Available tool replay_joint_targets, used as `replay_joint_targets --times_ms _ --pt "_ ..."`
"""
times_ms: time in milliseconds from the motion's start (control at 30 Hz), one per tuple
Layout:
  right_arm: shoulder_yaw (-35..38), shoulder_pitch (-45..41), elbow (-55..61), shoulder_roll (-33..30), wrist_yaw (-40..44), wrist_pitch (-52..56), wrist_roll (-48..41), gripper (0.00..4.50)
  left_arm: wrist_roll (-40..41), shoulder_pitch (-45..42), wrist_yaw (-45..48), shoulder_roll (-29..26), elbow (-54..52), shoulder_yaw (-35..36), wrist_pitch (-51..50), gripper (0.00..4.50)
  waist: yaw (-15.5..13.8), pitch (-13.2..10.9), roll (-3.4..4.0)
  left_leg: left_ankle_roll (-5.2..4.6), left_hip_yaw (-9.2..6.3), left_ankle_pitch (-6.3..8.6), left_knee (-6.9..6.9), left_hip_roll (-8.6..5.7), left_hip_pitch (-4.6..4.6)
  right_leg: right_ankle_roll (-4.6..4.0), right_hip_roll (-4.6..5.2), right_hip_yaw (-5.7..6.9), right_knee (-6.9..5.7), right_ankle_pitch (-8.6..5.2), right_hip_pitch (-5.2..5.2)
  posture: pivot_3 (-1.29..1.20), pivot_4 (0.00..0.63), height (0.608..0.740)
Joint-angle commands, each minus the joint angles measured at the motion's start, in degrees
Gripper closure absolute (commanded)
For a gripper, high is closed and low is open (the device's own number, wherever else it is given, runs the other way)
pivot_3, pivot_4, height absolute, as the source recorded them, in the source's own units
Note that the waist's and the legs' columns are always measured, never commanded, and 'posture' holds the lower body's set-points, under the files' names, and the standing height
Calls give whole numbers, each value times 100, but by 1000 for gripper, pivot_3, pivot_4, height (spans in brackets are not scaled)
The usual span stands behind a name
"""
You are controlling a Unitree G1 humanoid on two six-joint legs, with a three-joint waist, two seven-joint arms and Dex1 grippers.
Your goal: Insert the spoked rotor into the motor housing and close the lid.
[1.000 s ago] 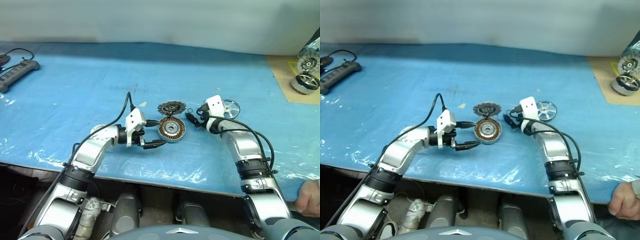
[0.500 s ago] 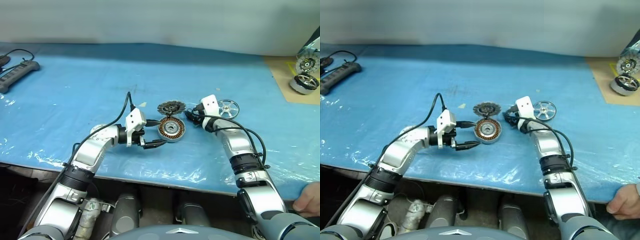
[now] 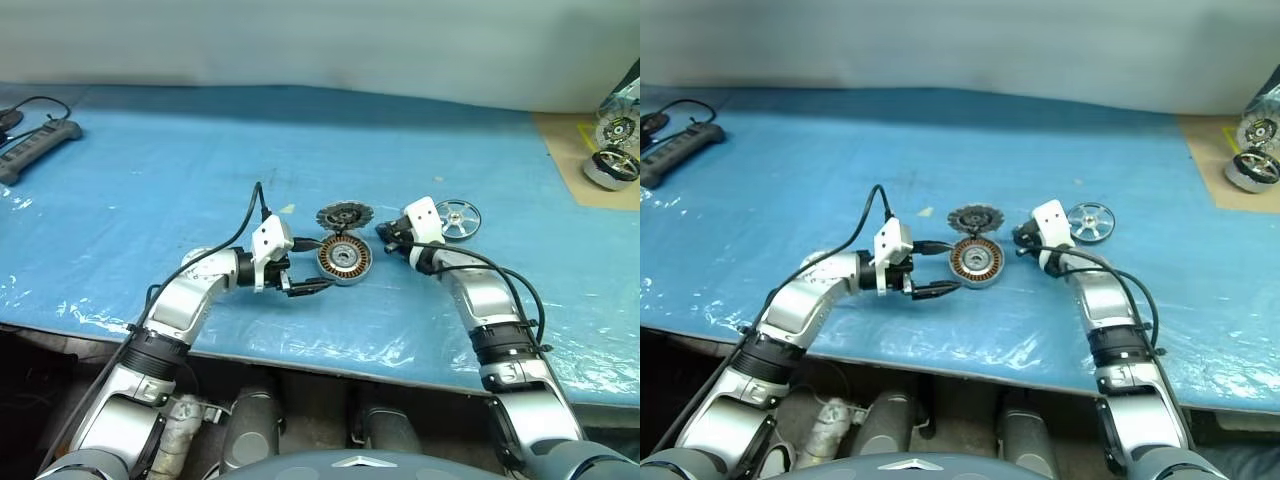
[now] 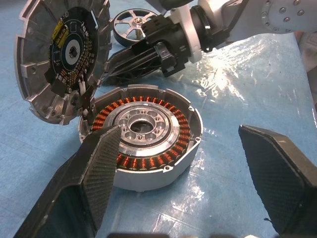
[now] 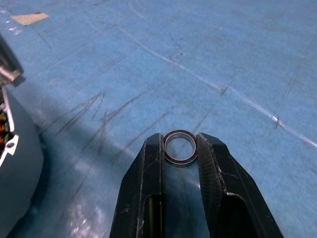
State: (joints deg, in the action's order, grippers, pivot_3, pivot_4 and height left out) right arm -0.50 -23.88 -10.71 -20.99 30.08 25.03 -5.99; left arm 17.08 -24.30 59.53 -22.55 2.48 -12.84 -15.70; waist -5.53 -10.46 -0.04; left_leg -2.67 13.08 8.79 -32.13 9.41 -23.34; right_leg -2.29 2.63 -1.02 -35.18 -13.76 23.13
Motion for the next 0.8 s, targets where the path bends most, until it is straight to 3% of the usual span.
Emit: replay_joint_targets --times_ms 33,200,333,600,800 --pt "525 369 1272 -382 366 600 -665 3945 198 -45 10 -9 -275 161 -85 446 -4 0 0 -1 0 1 0 0 -2 0 0 0 2 0 1 0 150 740" --pt "514 1020 2850 -1197 1451 1485 -1659 3945 175 19 47 -92 -236 134 -92 446 18 -1 0 -23 -1 14 6 1 -3 1 -1 1 13 0 2 0 150 740" --pt "400 916 3430 -1361 1839 2055 -2404 3945 160 109 93 -87 -90 135 71 446 29 0 1 -24 -1 15 18 5 7 1 -4 1 14 -1 1 0 150 740" --pt "-840 32 2279 -1042 1829 1499 -1624 3945 -190 257 -125 38 441 111 738 446 4 0 0 -22 0 14 12 2 6 1 0 3 16 0 -4 0 150 740" --pt "-1043 -145 1727 -898 1910 1034 -1328 3945 -350 590 -394 73 518 197 1149 446 7 0 0 -8 -1 5 10 2 -22 0 0 6 22 0 13 0 150 740"
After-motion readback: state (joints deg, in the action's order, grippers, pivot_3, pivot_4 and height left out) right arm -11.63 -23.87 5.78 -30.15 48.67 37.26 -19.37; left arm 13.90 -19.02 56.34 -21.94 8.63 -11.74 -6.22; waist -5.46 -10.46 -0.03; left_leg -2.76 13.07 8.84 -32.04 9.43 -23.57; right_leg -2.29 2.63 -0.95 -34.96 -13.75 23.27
